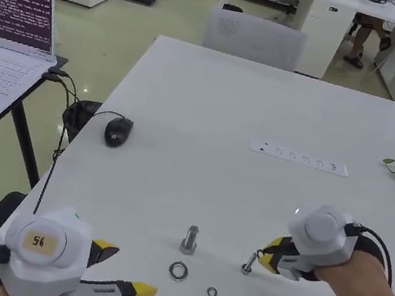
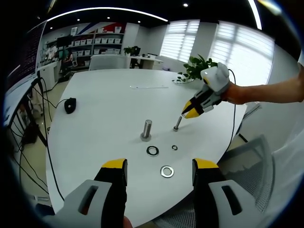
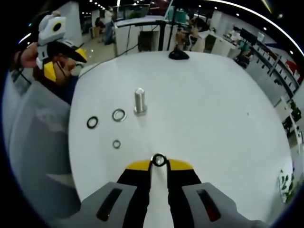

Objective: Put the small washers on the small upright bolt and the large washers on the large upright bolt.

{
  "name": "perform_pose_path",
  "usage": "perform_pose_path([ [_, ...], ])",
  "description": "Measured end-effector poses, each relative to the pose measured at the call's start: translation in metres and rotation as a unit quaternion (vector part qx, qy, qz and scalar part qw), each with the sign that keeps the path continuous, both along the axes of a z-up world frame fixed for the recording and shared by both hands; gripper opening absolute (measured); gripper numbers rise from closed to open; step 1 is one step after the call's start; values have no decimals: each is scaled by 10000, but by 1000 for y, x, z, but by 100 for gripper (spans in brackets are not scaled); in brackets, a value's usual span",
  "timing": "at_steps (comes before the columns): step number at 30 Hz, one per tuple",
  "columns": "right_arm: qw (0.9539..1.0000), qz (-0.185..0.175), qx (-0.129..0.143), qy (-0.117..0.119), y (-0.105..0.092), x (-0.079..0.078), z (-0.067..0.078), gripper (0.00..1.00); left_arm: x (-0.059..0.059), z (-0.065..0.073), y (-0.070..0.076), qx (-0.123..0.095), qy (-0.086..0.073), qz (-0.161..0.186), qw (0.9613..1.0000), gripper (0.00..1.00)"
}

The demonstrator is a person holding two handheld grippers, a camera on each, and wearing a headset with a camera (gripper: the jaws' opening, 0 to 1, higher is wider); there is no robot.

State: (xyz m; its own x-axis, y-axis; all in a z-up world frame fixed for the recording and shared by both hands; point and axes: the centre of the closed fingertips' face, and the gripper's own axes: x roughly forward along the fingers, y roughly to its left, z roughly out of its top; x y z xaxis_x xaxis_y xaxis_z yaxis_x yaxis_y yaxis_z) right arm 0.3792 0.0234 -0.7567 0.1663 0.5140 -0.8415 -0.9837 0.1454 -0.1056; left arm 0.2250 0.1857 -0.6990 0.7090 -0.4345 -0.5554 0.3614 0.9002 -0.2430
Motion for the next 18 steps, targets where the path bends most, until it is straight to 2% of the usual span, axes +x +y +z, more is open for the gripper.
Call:
perform_pose_path([
  [18,9997,124,-204,82,2,1,-9,13,2,0,0,-6,2,-4,10000,54],
])
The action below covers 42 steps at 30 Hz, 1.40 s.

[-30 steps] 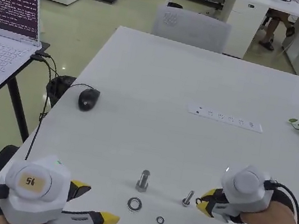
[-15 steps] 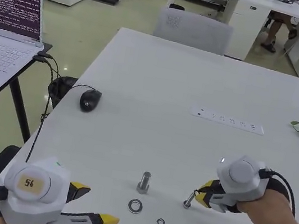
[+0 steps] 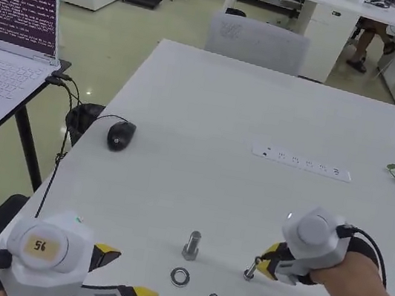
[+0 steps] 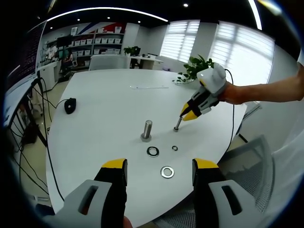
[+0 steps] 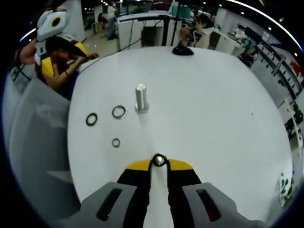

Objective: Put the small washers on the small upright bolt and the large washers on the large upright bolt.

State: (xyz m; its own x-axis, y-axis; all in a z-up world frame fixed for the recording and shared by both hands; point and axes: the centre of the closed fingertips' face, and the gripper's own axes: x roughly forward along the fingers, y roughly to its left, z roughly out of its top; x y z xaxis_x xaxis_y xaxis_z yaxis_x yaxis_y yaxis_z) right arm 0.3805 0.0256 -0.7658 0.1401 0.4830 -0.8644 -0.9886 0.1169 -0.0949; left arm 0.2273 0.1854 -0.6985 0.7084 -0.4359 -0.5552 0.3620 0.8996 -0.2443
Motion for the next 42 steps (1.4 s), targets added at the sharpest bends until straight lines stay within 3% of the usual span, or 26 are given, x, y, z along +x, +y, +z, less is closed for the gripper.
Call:
perform_pose_path([
  [22,9998,74,-180,53,2,1,-9,14,-1,-3,1,11,36,15,10000,54],
  [37,9985,61,-418,339,-1,-2,-44,12,-4,-3,7,28,48,69,10000,54],
  [42,9985,-20,-405,378,-1,-3,-49,12,-4,-2,8,26,33,95,9999,54],
])
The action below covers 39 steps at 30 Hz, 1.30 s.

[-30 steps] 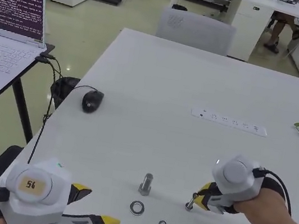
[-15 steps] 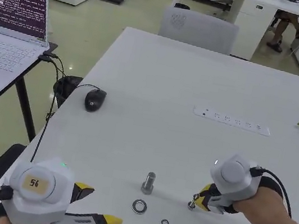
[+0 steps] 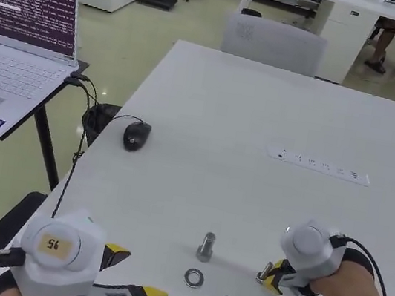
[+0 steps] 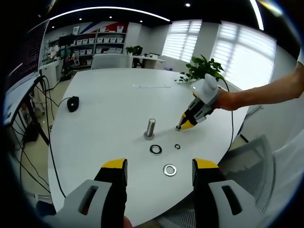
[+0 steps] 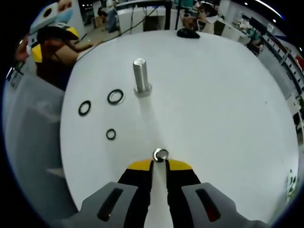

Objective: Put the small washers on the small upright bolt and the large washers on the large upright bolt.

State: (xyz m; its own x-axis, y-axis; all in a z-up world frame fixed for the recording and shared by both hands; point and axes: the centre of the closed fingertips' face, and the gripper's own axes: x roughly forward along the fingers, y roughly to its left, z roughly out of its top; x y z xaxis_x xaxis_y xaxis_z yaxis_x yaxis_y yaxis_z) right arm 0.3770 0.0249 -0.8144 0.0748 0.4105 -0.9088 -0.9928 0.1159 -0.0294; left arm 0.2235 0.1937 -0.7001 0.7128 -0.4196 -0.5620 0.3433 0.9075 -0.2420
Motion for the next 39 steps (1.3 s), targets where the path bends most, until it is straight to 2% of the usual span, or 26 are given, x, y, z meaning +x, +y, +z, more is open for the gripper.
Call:
perform_pose_path([
  [7,9999,-93,36,44,-4,-4,-2,13,0,-1,-1,3,8,-6,10000,54],
  [14,9998,-91,15,184,-14,-23,-7,13,0,-1,-4,-5,4,-34,10000,54],
  [20,9989,316,123,308,-1,-51,-9,14,-1,-2,-7,-3,12,-77,10000,54],
  [27,9966,755,198,261,30,-68,-9,17,0,0,-9,-8,-6,-120,9999,54],
  [31,9947,997,176,187,43,-72,-9,18,0,2,-8,-7,-30,-105,9999,54],
  [39,9918,1270,18,136,43,-72,-11,19,-1,2,-6,-14,-40,-65,10000,54],
])
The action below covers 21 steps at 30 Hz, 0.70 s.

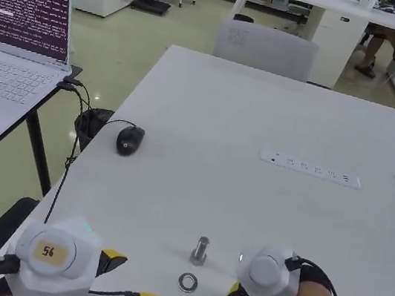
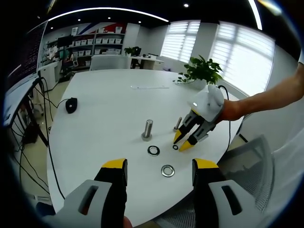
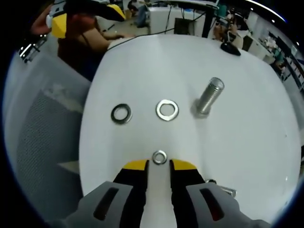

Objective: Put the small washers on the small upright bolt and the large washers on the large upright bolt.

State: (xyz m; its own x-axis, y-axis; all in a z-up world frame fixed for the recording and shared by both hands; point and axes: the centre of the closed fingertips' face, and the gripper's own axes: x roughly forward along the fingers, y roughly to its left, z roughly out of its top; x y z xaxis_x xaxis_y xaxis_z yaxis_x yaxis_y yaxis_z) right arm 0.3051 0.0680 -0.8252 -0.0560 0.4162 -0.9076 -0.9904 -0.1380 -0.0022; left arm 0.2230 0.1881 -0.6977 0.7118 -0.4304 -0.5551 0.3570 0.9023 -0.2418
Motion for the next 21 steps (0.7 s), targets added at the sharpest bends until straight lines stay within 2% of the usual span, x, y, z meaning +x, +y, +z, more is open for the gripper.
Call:
perform_pose_path([
  [13,9994,297,-150,-137,6,-2,0,15,1,0,-3,-22,-16,-8,10000,54],
  [21,9998,126,-84,-126,5,-2,1,14,-1,-1,3,-2,-12,60,10000,54],
])
